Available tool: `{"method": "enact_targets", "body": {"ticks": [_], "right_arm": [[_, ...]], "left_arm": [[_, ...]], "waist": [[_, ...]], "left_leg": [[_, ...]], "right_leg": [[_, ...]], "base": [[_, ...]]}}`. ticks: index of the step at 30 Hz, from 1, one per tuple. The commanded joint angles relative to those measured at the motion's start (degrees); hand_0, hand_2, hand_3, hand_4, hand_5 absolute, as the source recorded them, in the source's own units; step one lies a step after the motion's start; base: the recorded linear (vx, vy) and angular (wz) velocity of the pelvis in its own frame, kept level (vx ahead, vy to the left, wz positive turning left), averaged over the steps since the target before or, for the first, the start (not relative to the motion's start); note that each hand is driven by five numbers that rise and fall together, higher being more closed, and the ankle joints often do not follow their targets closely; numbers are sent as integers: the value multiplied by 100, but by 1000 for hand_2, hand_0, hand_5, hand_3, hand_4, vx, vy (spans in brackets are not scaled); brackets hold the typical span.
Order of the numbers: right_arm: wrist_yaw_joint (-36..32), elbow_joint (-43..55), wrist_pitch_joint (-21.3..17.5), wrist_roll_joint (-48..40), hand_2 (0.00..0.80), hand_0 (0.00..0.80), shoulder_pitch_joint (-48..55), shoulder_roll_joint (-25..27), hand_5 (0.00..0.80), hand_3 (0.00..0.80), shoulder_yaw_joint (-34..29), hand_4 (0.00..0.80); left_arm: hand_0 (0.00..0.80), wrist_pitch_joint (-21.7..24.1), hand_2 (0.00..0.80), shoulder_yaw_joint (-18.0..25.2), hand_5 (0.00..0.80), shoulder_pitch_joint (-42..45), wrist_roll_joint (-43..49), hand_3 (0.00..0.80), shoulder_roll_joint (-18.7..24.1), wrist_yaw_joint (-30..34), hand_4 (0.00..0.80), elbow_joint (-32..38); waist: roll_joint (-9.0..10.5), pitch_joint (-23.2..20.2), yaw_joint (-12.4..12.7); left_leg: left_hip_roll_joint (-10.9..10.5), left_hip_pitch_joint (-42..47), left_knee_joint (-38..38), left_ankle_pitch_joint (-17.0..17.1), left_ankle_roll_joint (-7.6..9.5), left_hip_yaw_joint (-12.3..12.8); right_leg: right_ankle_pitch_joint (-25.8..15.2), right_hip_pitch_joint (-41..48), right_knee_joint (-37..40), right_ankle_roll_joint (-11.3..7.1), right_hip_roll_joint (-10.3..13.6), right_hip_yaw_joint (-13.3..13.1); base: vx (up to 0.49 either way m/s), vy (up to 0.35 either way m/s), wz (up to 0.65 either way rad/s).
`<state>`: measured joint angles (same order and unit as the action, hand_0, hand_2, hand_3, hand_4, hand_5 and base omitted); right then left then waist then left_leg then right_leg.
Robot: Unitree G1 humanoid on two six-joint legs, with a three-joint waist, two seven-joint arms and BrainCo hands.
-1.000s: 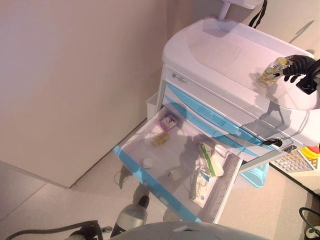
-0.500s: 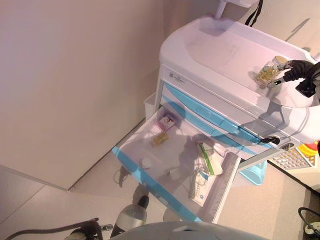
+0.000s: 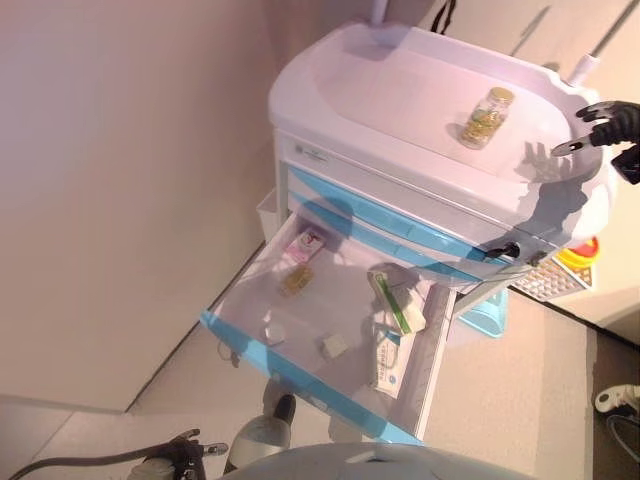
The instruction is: Open the drawer and pick up the medicine
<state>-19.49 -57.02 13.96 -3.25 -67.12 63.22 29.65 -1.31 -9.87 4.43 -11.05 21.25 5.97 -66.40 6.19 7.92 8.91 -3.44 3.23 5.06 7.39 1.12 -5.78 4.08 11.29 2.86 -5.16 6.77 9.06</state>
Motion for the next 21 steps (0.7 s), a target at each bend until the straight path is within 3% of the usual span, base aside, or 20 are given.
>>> {"method": "enact_targets", "body": {"ticks": [1, 3, 6, 8, 12, 16, 21], "right_arm": [[833, 318, -200, -446, 0, 0, -131, 685, 0, 0, -127, 0], [1307, 382, -320, -781, 0, 0, 94, 787, 0, 0, -436, 0], [2121, 766, -504, -1061, 0, 0, 945, 791, 0, 0, -1383, 0], [2584, 1052, -600, -1319, 0, 0, 1676, 592, 0, 0, -2082, 0], [2840, 1411, -676, -1341, 0, 0, 3112, -47, 0, 0, -3176, 0], [2863, 1541, -860, -1241, 0, 0, 4252, -836, 0, 0, -3621, 0], [2991, 1676, -1191, -1206, 0, 0, 5206, -1911, 0, 0, -3668, 0]], "left_arm": [[0, -16, 0, -418, 0, -38, 257, 0, 196, 67, 0, -79], [0, 1, 0, -472, 0, -59, 292, 0, 189, 83, 0, -80], [0, 32, 0, -501, 0, -63, 348, 0, 169, 122, 0, -102], [0, 52, 0, -535, 0, -62, 372, 0, 119, 127, 0, -125], [0, 69, 0, -583, 0, -110, 445, 0, 67, 136, 0, -163], [0, 103, 0, -571, 0, -179, 435, 0, -9, 149, 0, -212], [0, 126, 0, -551, 0, -234, 432, 0, -99, 117, 0, -226]], "waist": [[63, -375, -60], [52, -396, -134], [-5, -401, -290], [-58, -390, -395], [-107, -367, -509], [-179, -313, -676], [-237, -223, -814]], "left_leg": [[103, 380, -170, -1066, -2, 640], [111, 366, -205, -1101, -2, 712], [127, 345, -274, -1178, -4, 828], [129, 328, -313, -1217, 3, 878], [130, 314, -361, -1289, 16, 970], [157, 308, -367, -1319, 25, 1115], [183, 285, -327, -1309, 23, 1239]], "right_leg": [[-671, -693, -119, -156, 15, -297], [-673, -717, -103, -154, -3, -354], [-666, -761, -91, -156, -31, -457], [-665, -793, -85, -153, -44, -519], [-666, -842, -68, -150, -62, -623], [-669, -894, -59, -138, -90, -728], [-681, -953, -36, -129, -131, -802]], "base": [[-19, -38, -35], [-9, -35, -29], [-16, -38, -23], [-14, -31, -29], [-4, -33, -20], [10, -33, -27], [12, -35, -17]]}}
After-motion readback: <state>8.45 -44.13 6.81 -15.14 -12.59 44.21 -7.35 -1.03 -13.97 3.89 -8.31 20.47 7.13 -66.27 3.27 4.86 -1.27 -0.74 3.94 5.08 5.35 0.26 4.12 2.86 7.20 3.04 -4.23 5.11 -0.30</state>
